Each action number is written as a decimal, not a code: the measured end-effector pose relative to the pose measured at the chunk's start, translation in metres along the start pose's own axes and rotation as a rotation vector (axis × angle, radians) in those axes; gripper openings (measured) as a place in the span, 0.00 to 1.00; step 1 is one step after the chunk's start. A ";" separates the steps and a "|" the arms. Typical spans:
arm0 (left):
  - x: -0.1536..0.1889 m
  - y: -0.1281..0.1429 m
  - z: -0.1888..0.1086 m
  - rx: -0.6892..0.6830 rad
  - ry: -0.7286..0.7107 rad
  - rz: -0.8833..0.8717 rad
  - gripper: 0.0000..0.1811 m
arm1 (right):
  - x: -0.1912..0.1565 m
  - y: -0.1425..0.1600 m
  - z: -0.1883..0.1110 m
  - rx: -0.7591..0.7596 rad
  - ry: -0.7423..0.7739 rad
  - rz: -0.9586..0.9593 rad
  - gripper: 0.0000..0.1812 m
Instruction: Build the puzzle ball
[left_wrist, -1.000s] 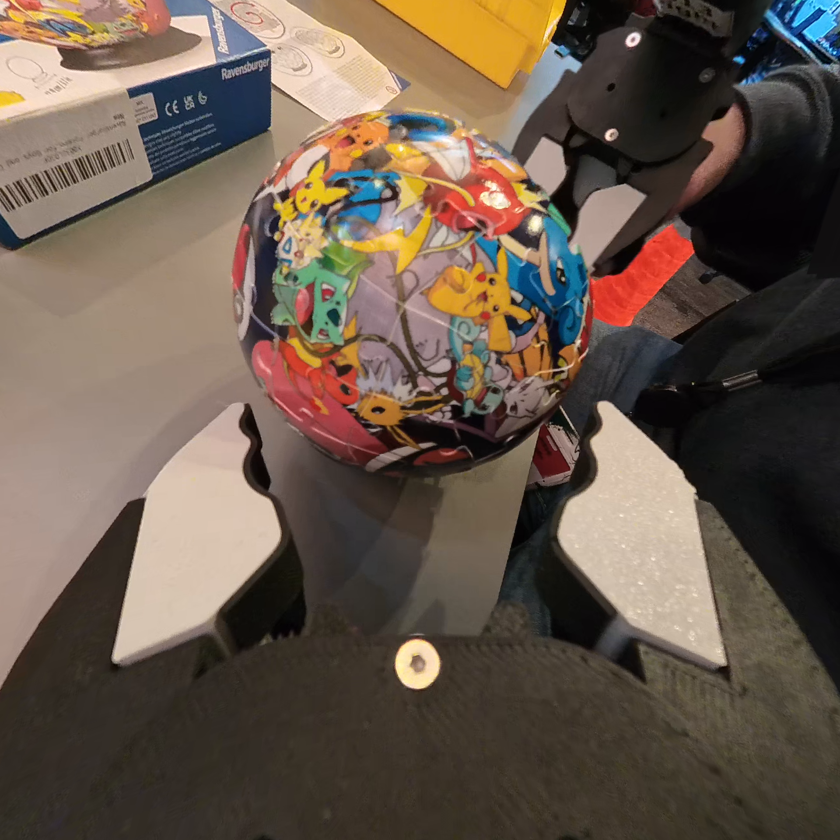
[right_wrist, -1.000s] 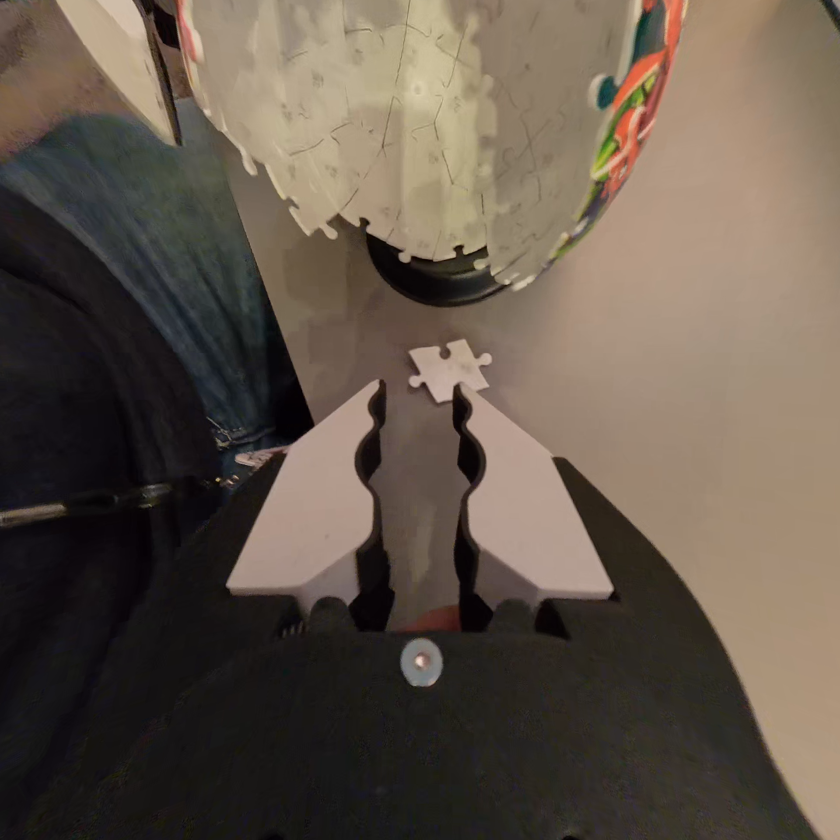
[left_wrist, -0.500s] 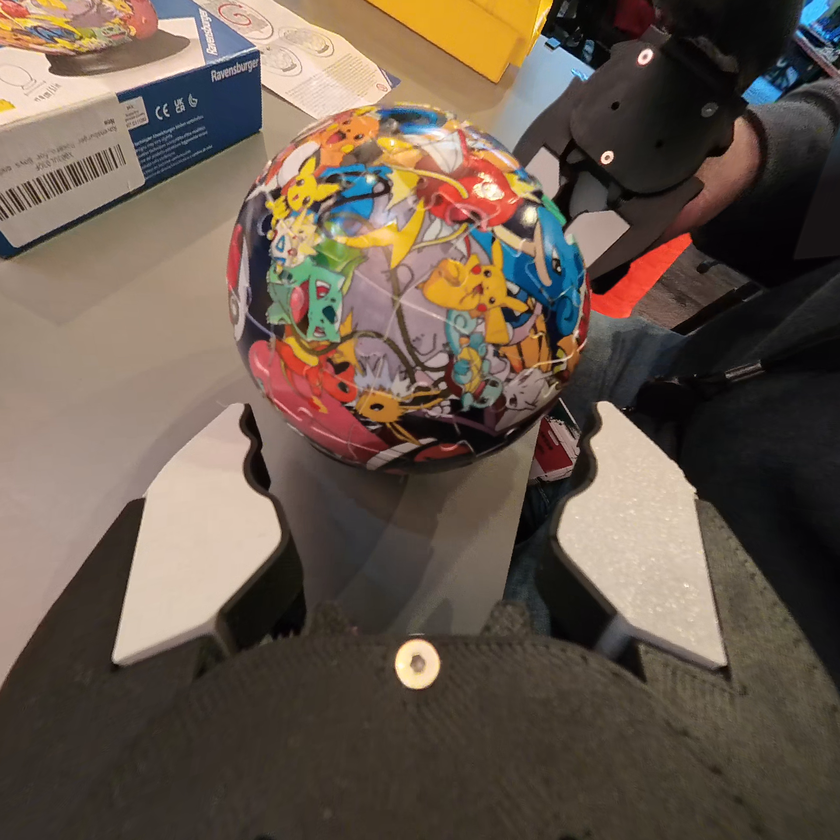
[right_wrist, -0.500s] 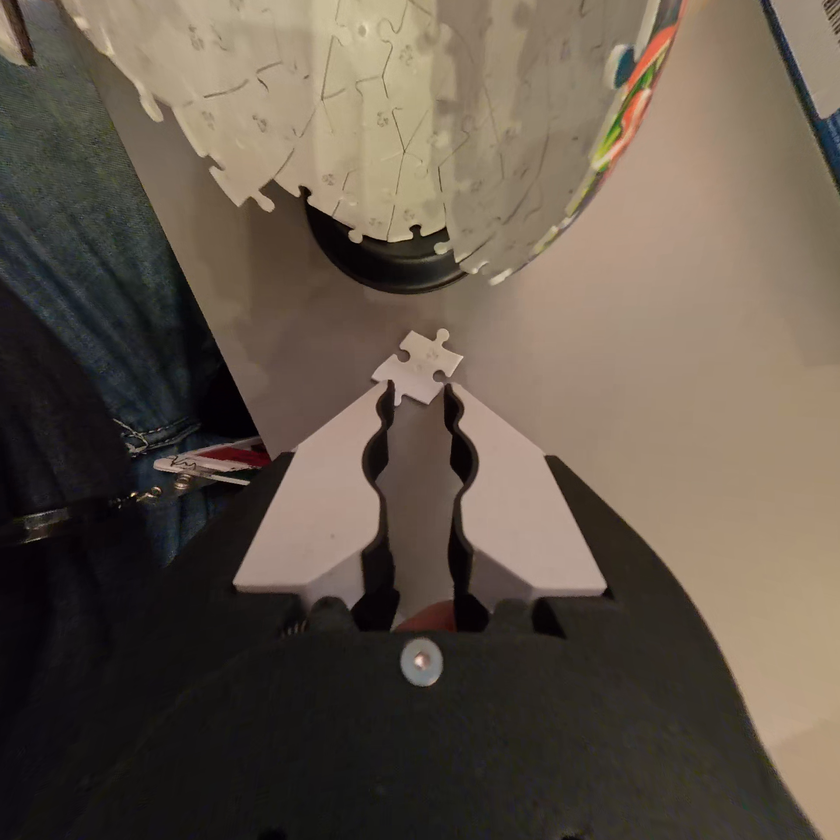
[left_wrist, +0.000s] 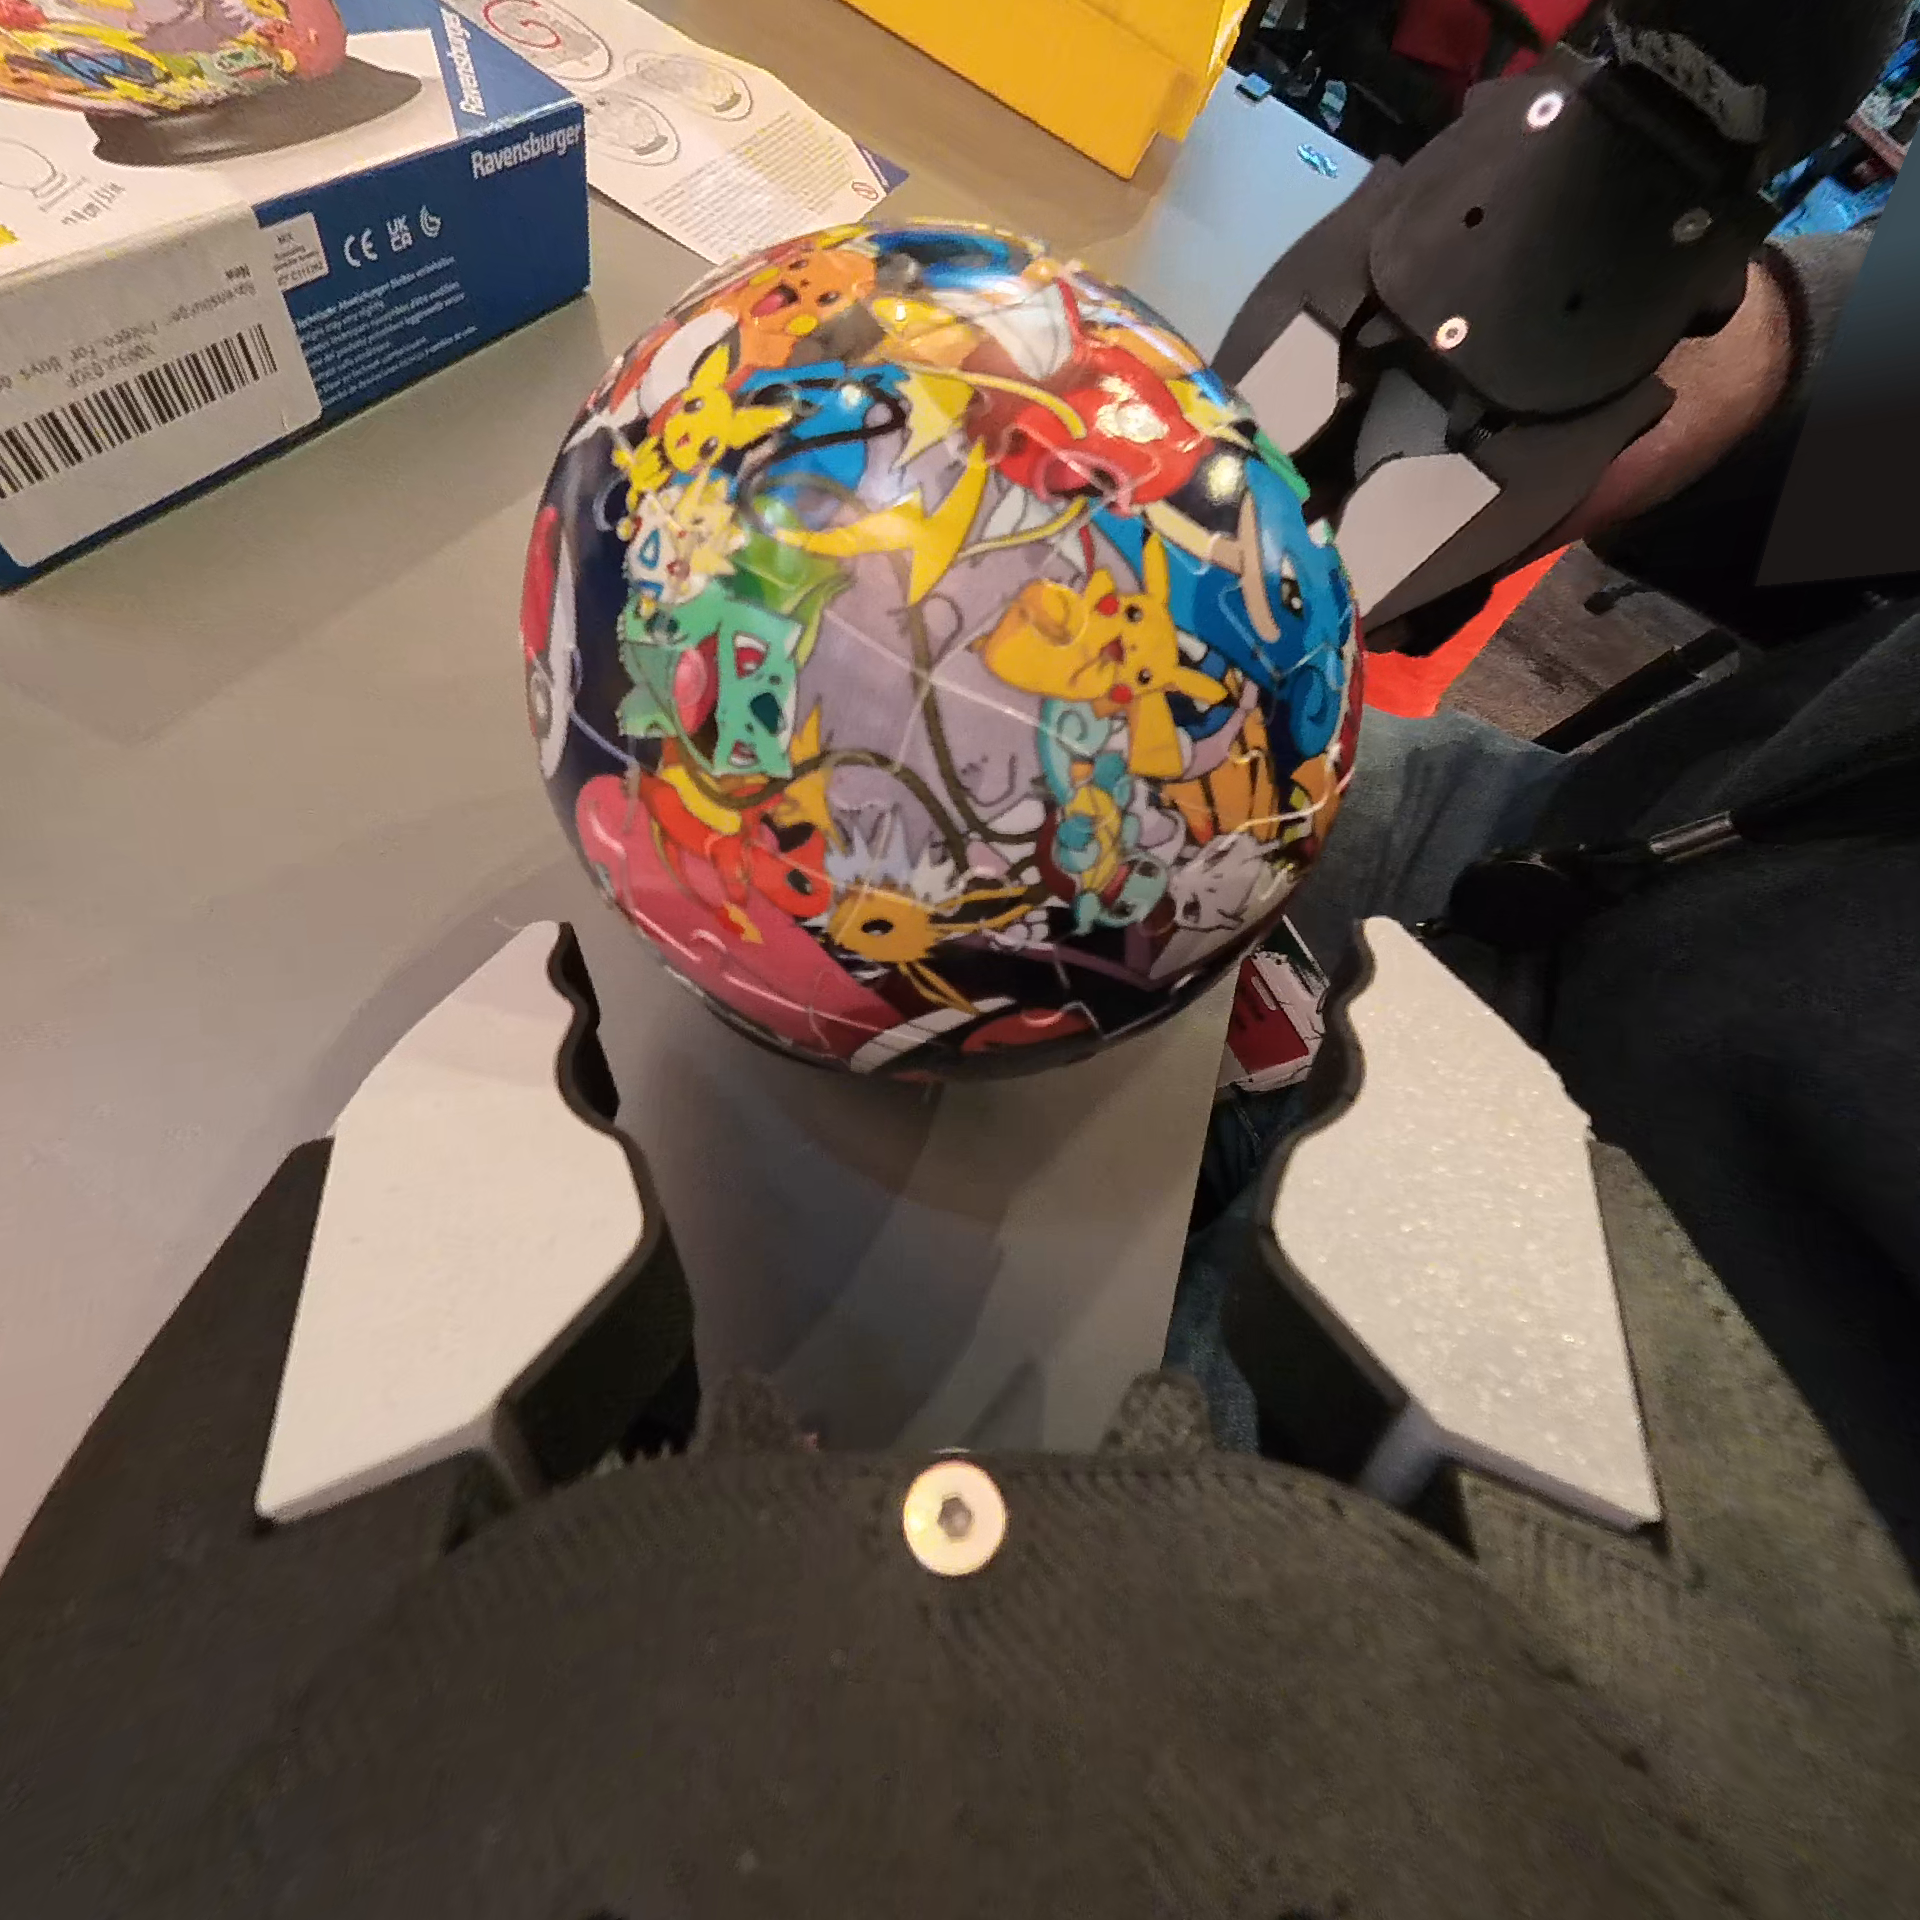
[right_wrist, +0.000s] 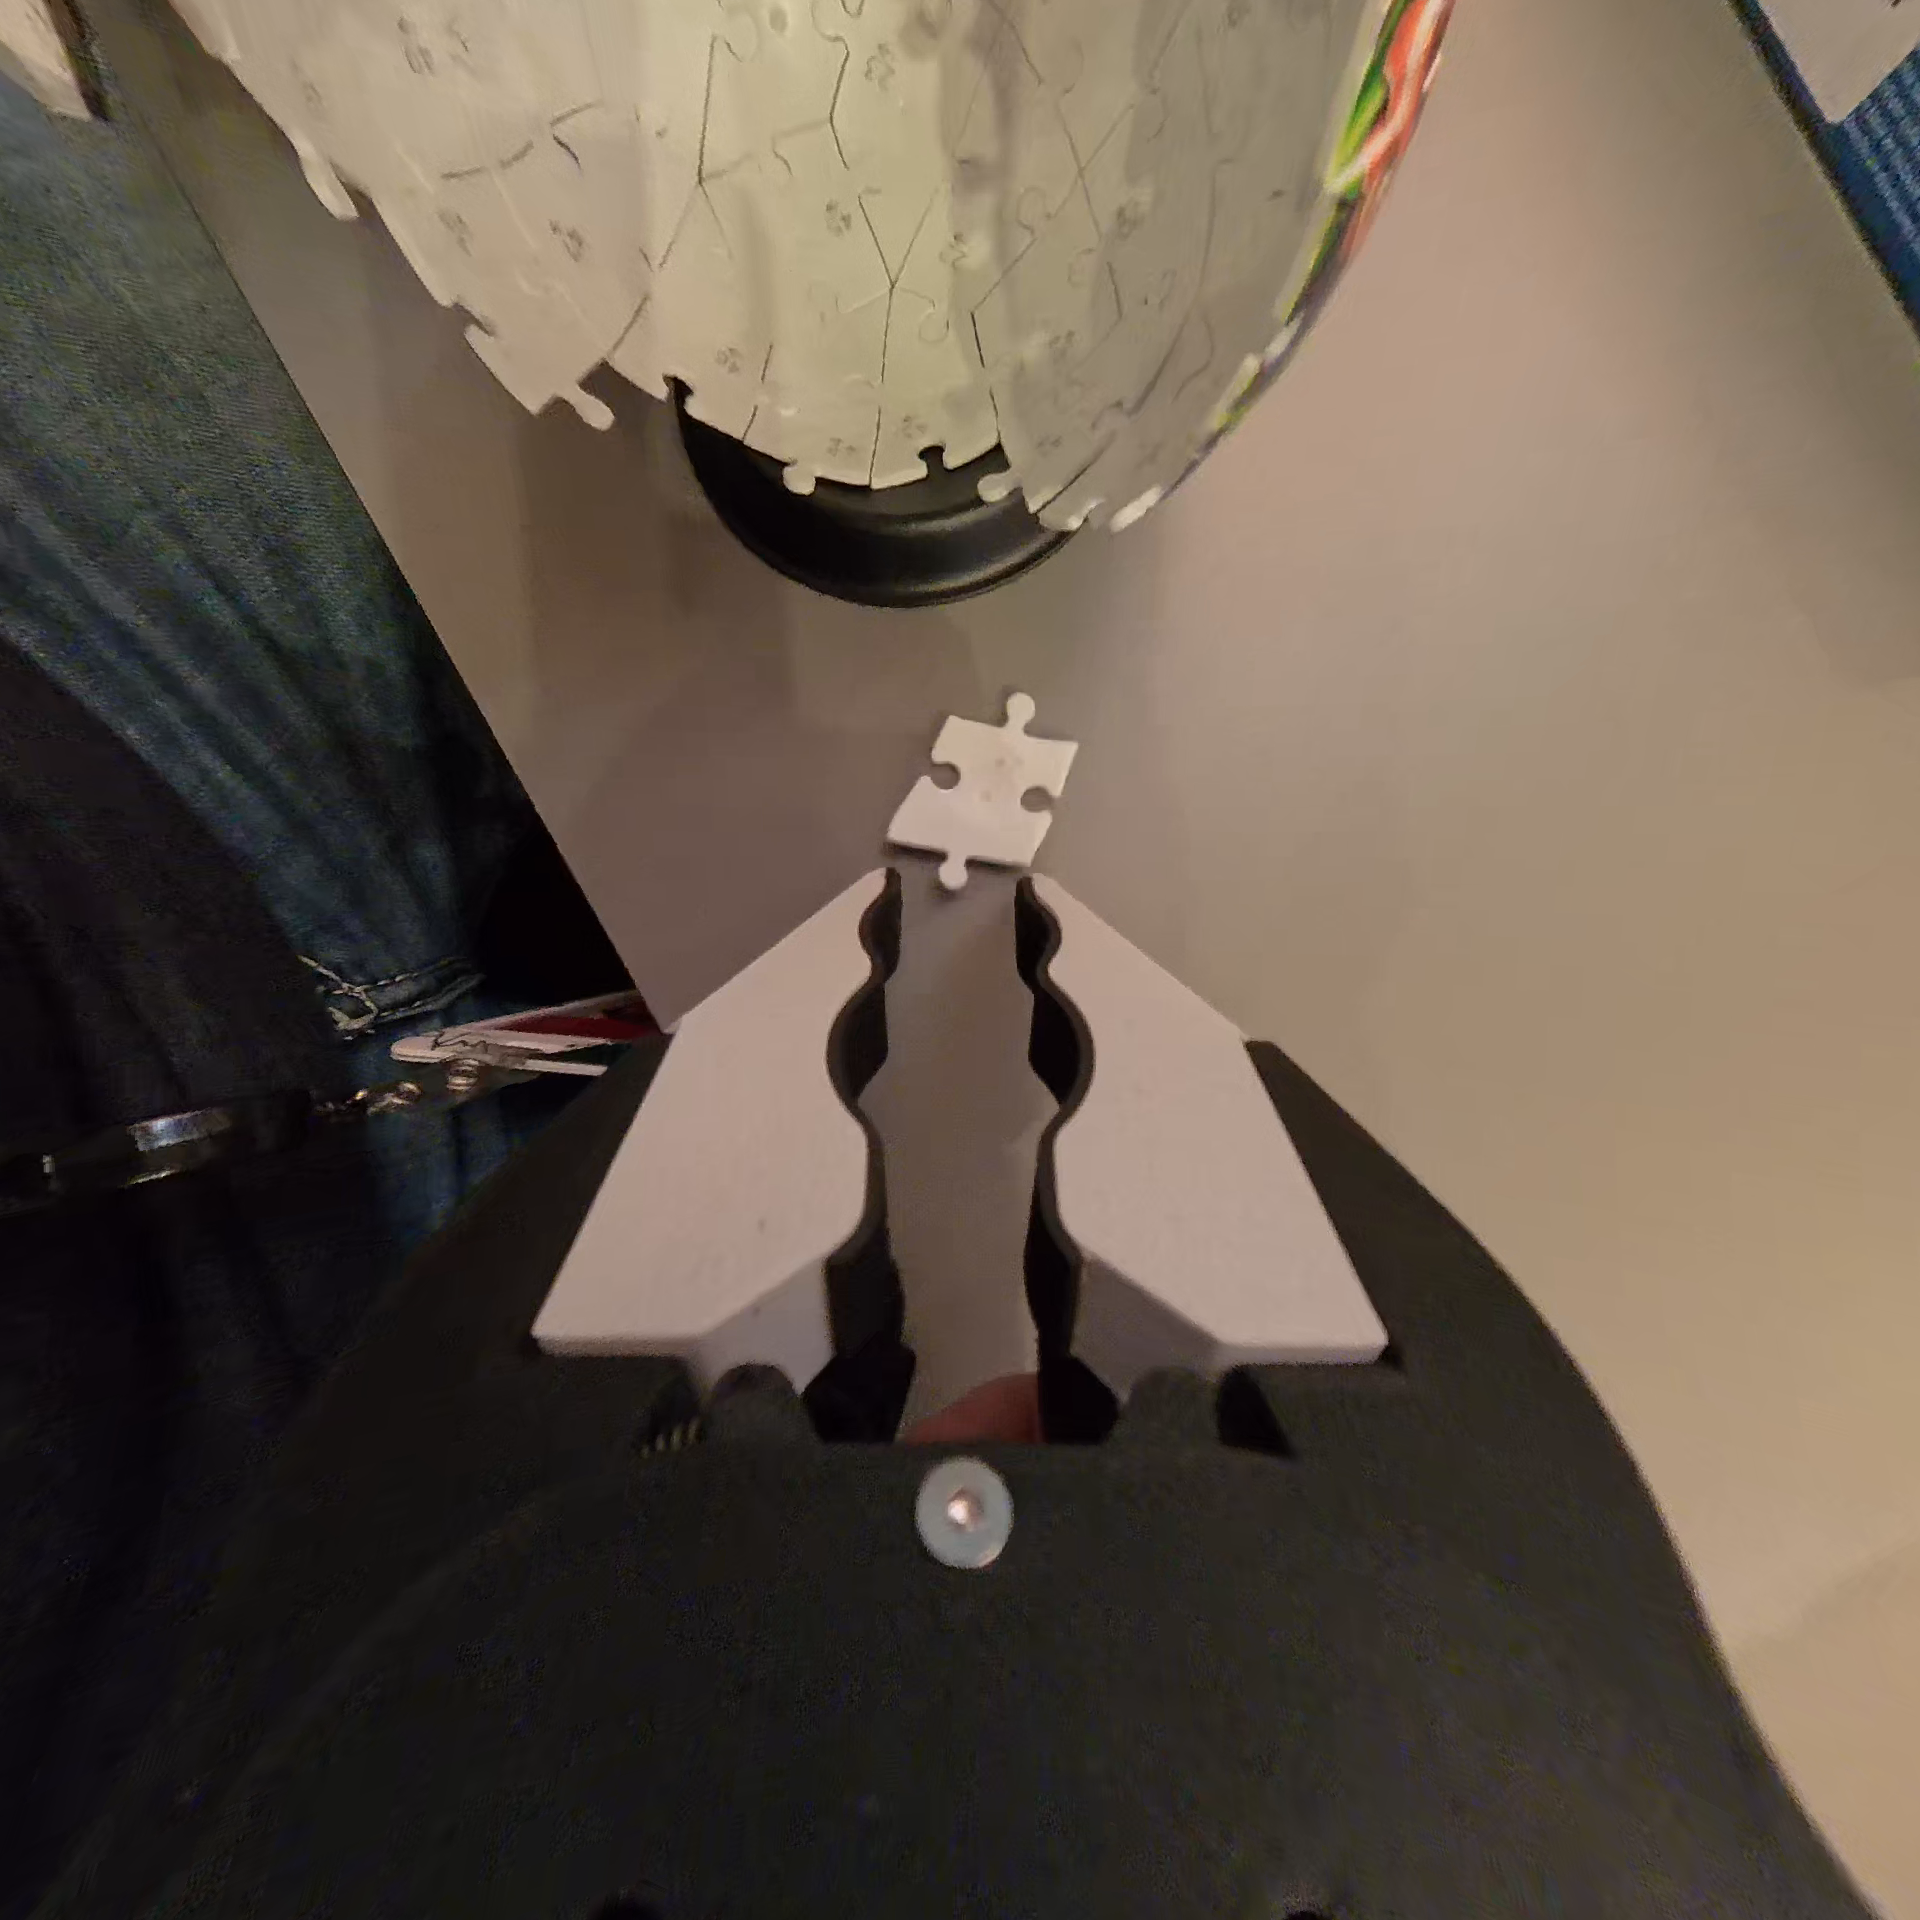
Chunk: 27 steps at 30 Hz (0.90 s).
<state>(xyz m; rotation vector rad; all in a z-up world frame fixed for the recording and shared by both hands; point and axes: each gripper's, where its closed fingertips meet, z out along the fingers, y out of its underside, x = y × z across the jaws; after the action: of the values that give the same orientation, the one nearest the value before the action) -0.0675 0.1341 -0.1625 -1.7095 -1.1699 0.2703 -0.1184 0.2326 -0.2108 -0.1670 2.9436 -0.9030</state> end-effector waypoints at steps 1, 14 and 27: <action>0.000 0.000 0.000 0.000 0.002 0.001 0.72 | 0.000 0.001 0.001 -0.009 -0.004 0.008 0.11; -0.002 -0.001 0.003 -0.014 0.005 0.021 0.72 | 0.001 -0.002 0.005 -0.007 0.016 -0.008 0.02; -0.005 -0.003 0.001 -0.080 0.088 0.175 0.81 | -0.011 -0.038 -0.010 -0.017 0.065 -0.294 0.02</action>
<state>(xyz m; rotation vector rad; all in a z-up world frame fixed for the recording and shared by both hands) -0.0721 0.1304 -0.1621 -1.8781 -0.9797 0.2547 -0.1048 0.2082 -0.1810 -0.5947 3.0384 -0.9300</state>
